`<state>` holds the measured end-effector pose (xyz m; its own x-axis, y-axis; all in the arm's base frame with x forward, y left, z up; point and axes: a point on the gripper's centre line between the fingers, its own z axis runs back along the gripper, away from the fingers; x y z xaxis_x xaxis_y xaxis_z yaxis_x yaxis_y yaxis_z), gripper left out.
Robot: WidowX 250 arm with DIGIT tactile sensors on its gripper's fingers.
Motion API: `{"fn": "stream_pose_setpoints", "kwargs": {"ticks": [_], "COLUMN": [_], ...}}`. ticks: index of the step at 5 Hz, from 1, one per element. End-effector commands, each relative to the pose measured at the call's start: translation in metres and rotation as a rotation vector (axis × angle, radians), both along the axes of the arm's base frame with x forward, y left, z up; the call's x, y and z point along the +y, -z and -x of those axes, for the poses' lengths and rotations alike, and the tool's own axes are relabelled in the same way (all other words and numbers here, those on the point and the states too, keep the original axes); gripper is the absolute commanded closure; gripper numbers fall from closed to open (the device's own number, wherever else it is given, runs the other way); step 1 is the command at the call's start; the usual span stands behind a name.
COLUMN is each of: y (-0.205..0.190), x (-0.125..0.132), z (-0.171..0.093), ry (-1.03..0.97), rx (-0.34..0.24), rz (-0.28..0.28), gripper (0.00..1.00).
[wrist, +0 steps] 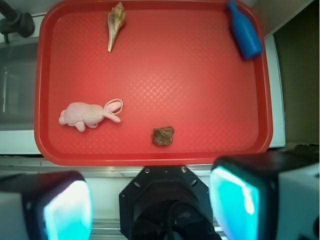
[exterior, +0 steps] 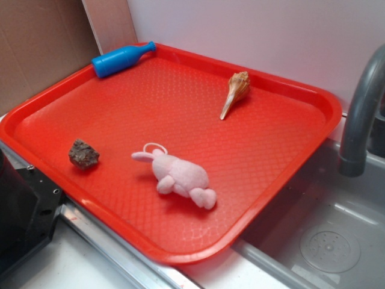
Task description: Grab the pink bunny.
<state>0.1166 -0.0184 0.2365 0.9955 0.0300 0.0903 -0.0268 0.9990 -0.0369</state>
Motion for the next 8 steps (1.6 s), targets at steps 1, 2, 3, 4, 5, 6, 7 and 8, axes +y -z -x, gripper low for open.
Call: {"fn": "stream_pose_setpoints", "kwargs": {"ticks": [1,2,3,4,5,6,7,8], "y": [0.000,0.042,0.071,0.071,0.071,0.071,0.071,0.098], "x": [0.000,-0.050,-0.108,-0.108,-0.108,-0.108,-0.108,-0.110], "z": [0.000,-0.050,-0.081,-0.081,-0.081,-0.081,-0.081,-0.064], "ry": [0.000,0.250,0.498,0.498,0.498,0.498,0.498,0.731], "rx": [0.000,0.116,0.192,0.192,0.192,0.192,0.192,0.108], "rz": [0.000,-0.014,-0.090,-0.090,-0.090,-0.090,-0.090,-0.210], "gripper": [0.00,0.00,0.00,0.00,0.00,0.00,0.00,0.00]}}
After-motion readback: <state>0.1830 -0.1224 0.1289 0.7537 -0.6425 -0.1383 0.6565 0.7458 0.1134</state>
